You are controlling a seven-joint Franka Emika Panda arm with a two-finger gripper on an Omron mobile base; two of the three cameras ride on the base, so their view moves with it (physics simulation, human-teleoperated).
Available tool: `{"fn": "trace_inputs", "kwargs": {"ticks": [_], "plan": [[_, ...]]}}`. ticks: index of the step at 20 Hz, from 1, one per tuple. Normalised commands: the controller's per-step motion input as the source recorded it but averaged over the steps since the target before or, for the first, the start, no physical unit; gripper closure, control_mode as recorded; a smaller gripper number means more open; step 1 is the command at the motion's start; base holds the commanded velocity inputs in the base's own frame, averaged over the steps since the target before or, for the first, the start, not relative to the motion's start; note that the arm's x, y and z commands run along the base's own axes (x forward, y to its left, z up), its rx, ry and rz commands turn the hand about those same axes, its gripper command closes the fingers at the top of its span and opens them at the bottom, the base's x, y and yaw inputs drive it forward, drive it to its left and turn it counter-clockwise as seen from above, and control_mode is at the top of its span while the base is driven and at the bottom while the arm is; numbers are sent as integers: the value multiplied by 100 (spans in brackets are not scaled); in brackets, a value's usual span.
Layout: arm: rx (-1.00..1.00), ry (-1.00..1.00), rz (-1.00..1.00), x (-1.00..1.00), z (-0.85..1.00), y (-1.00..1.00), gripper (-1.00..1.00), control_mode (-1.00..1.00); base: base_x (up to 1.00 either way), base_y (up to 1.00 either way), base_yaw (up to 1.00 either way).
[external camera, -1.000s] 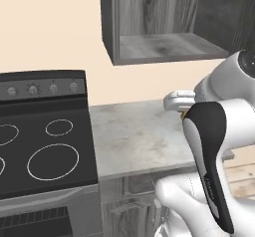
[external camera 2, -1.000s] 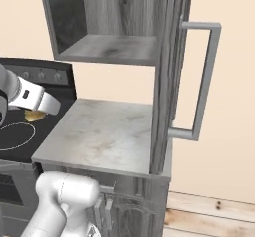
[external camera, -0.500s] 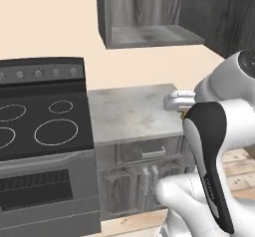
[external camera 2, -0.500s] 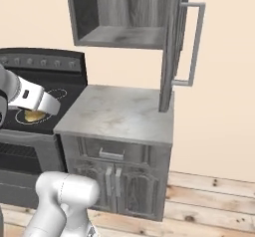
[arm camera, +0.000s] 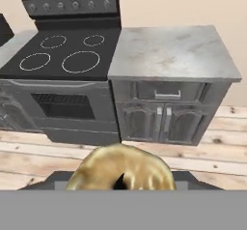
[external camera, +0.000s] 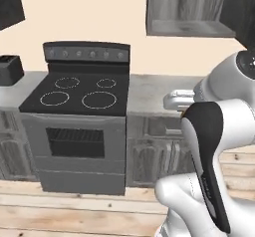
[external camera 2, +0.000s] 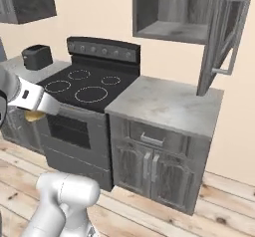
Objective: Get the candle and the liquor from the cabinet and move them to the dining counter.
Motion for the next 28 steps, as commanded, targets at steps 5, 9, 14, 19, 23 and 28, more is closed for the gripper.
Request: {"fn": "trace_inputs", "kwargs": {"ticks": [5,9,14,19,23,28], "plan": [[0,0,0,0,0,0,100,100,-32,-6,85],[0,0,0,0,0,0,100,100,-26,-6,89],[0,0,0,0,0,0,100,100,-27,-7,88],[0,0,0,0,0,0,100,100,-28,-3,85],[0,0,0,0,0,0,100,100,-25,0,58],[0,0,0,0,0,0,100,100,-28,6,37]]}}
